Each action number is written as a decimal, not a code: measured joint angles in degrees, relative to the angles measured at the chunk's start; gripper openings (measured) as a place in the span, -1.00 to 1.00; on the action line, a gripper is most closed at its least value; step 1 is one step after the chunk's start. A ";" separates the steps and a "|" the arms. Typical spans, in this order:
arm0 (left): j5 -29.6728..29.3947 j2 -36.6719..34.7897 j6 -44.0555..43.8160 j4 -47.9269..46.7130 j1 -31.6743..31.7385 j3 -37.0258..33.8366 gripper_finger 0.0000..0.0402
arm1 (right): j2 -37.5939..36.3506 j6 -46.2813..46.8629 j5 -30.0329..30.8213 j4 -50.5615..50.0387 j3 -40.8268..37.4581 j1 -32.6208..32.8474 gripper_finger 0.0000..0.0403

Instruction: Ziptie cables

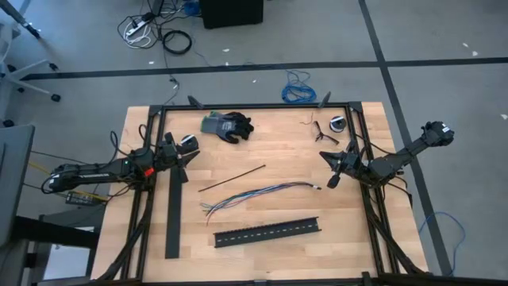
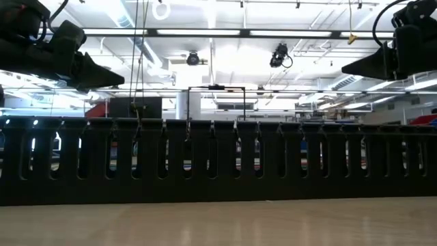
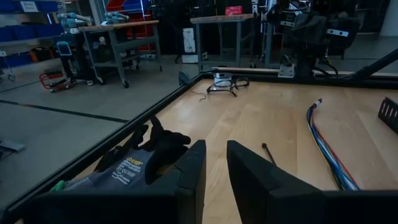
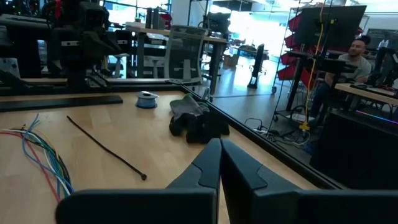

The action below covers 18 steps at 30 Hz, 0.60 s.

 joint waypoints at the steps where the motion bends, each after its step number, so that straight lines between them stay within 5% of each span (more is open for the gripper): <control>1: 0.01 -0.01 0.00 0.00 0.00 -0.01 -0.71 | 0.00 0.02 0.01 0.00 -0.01 0.00 -0.96; 18: 0.00 0.01 -0.01 1.04 0.00 0.01 -0.71 | 0.00 0.01 -0.01 0.00 0.01 -0.01 -0.96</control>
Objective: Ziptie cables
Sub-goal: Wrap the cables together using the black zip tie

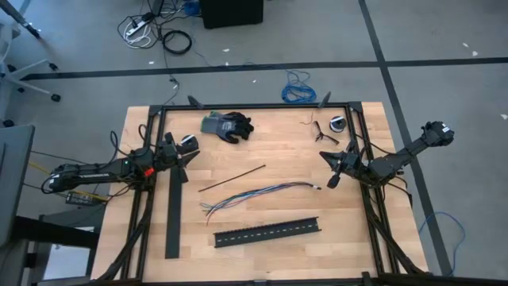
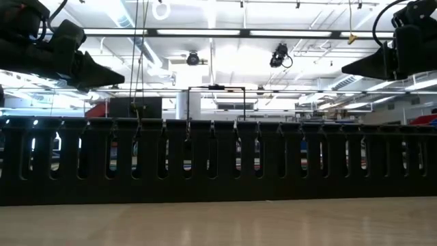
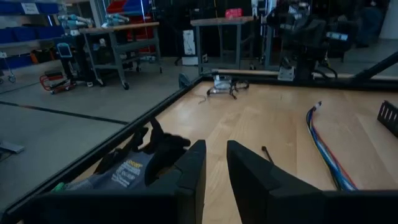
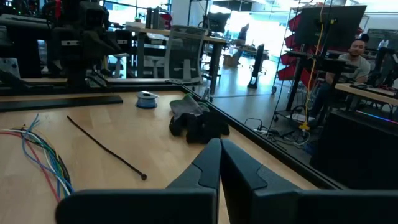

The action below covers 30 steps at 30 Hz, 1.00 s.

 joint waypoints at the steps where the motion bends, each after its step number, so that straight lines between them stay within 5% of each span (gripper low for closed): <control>1: -0.01 0.00 0.00 0.71 0.00 -0.02 -0.71 | 0.00 0.00 0.01 0.00 -0.01 0.00 -0.96; 7: -0.03 -0.02 -1.67 5.02 0.00 0.00 -0.71 | 0.02 -1.09 -0.12 0.78 -0.02 -0.19 -0.96; 13: -0.11 0.00 -4.53 11.11 0.00 0.00 -0.71 | 0.00 -15.69 -3.51 12.54 -0.02 -1.78 -0.96; 20: -5.77 0.00 -4.65 20.61 0.00 0.00 -0.71 | 0.09 -25.57 -14.22 22.54 2.33 -7.23 -0.96; 25: -12.60 0.15 -2.29 24.03 0.81 1.60 -0.71 | 3.89 -21.49 -15.77 13.05 9.34 -14.58 -0.96; 30: -12.59 2.62 -0.14 19.44 2.64 7.93 -0.71 | 11.61 -8.58 -23.74 -1.54 19.40 -23.49 -0.95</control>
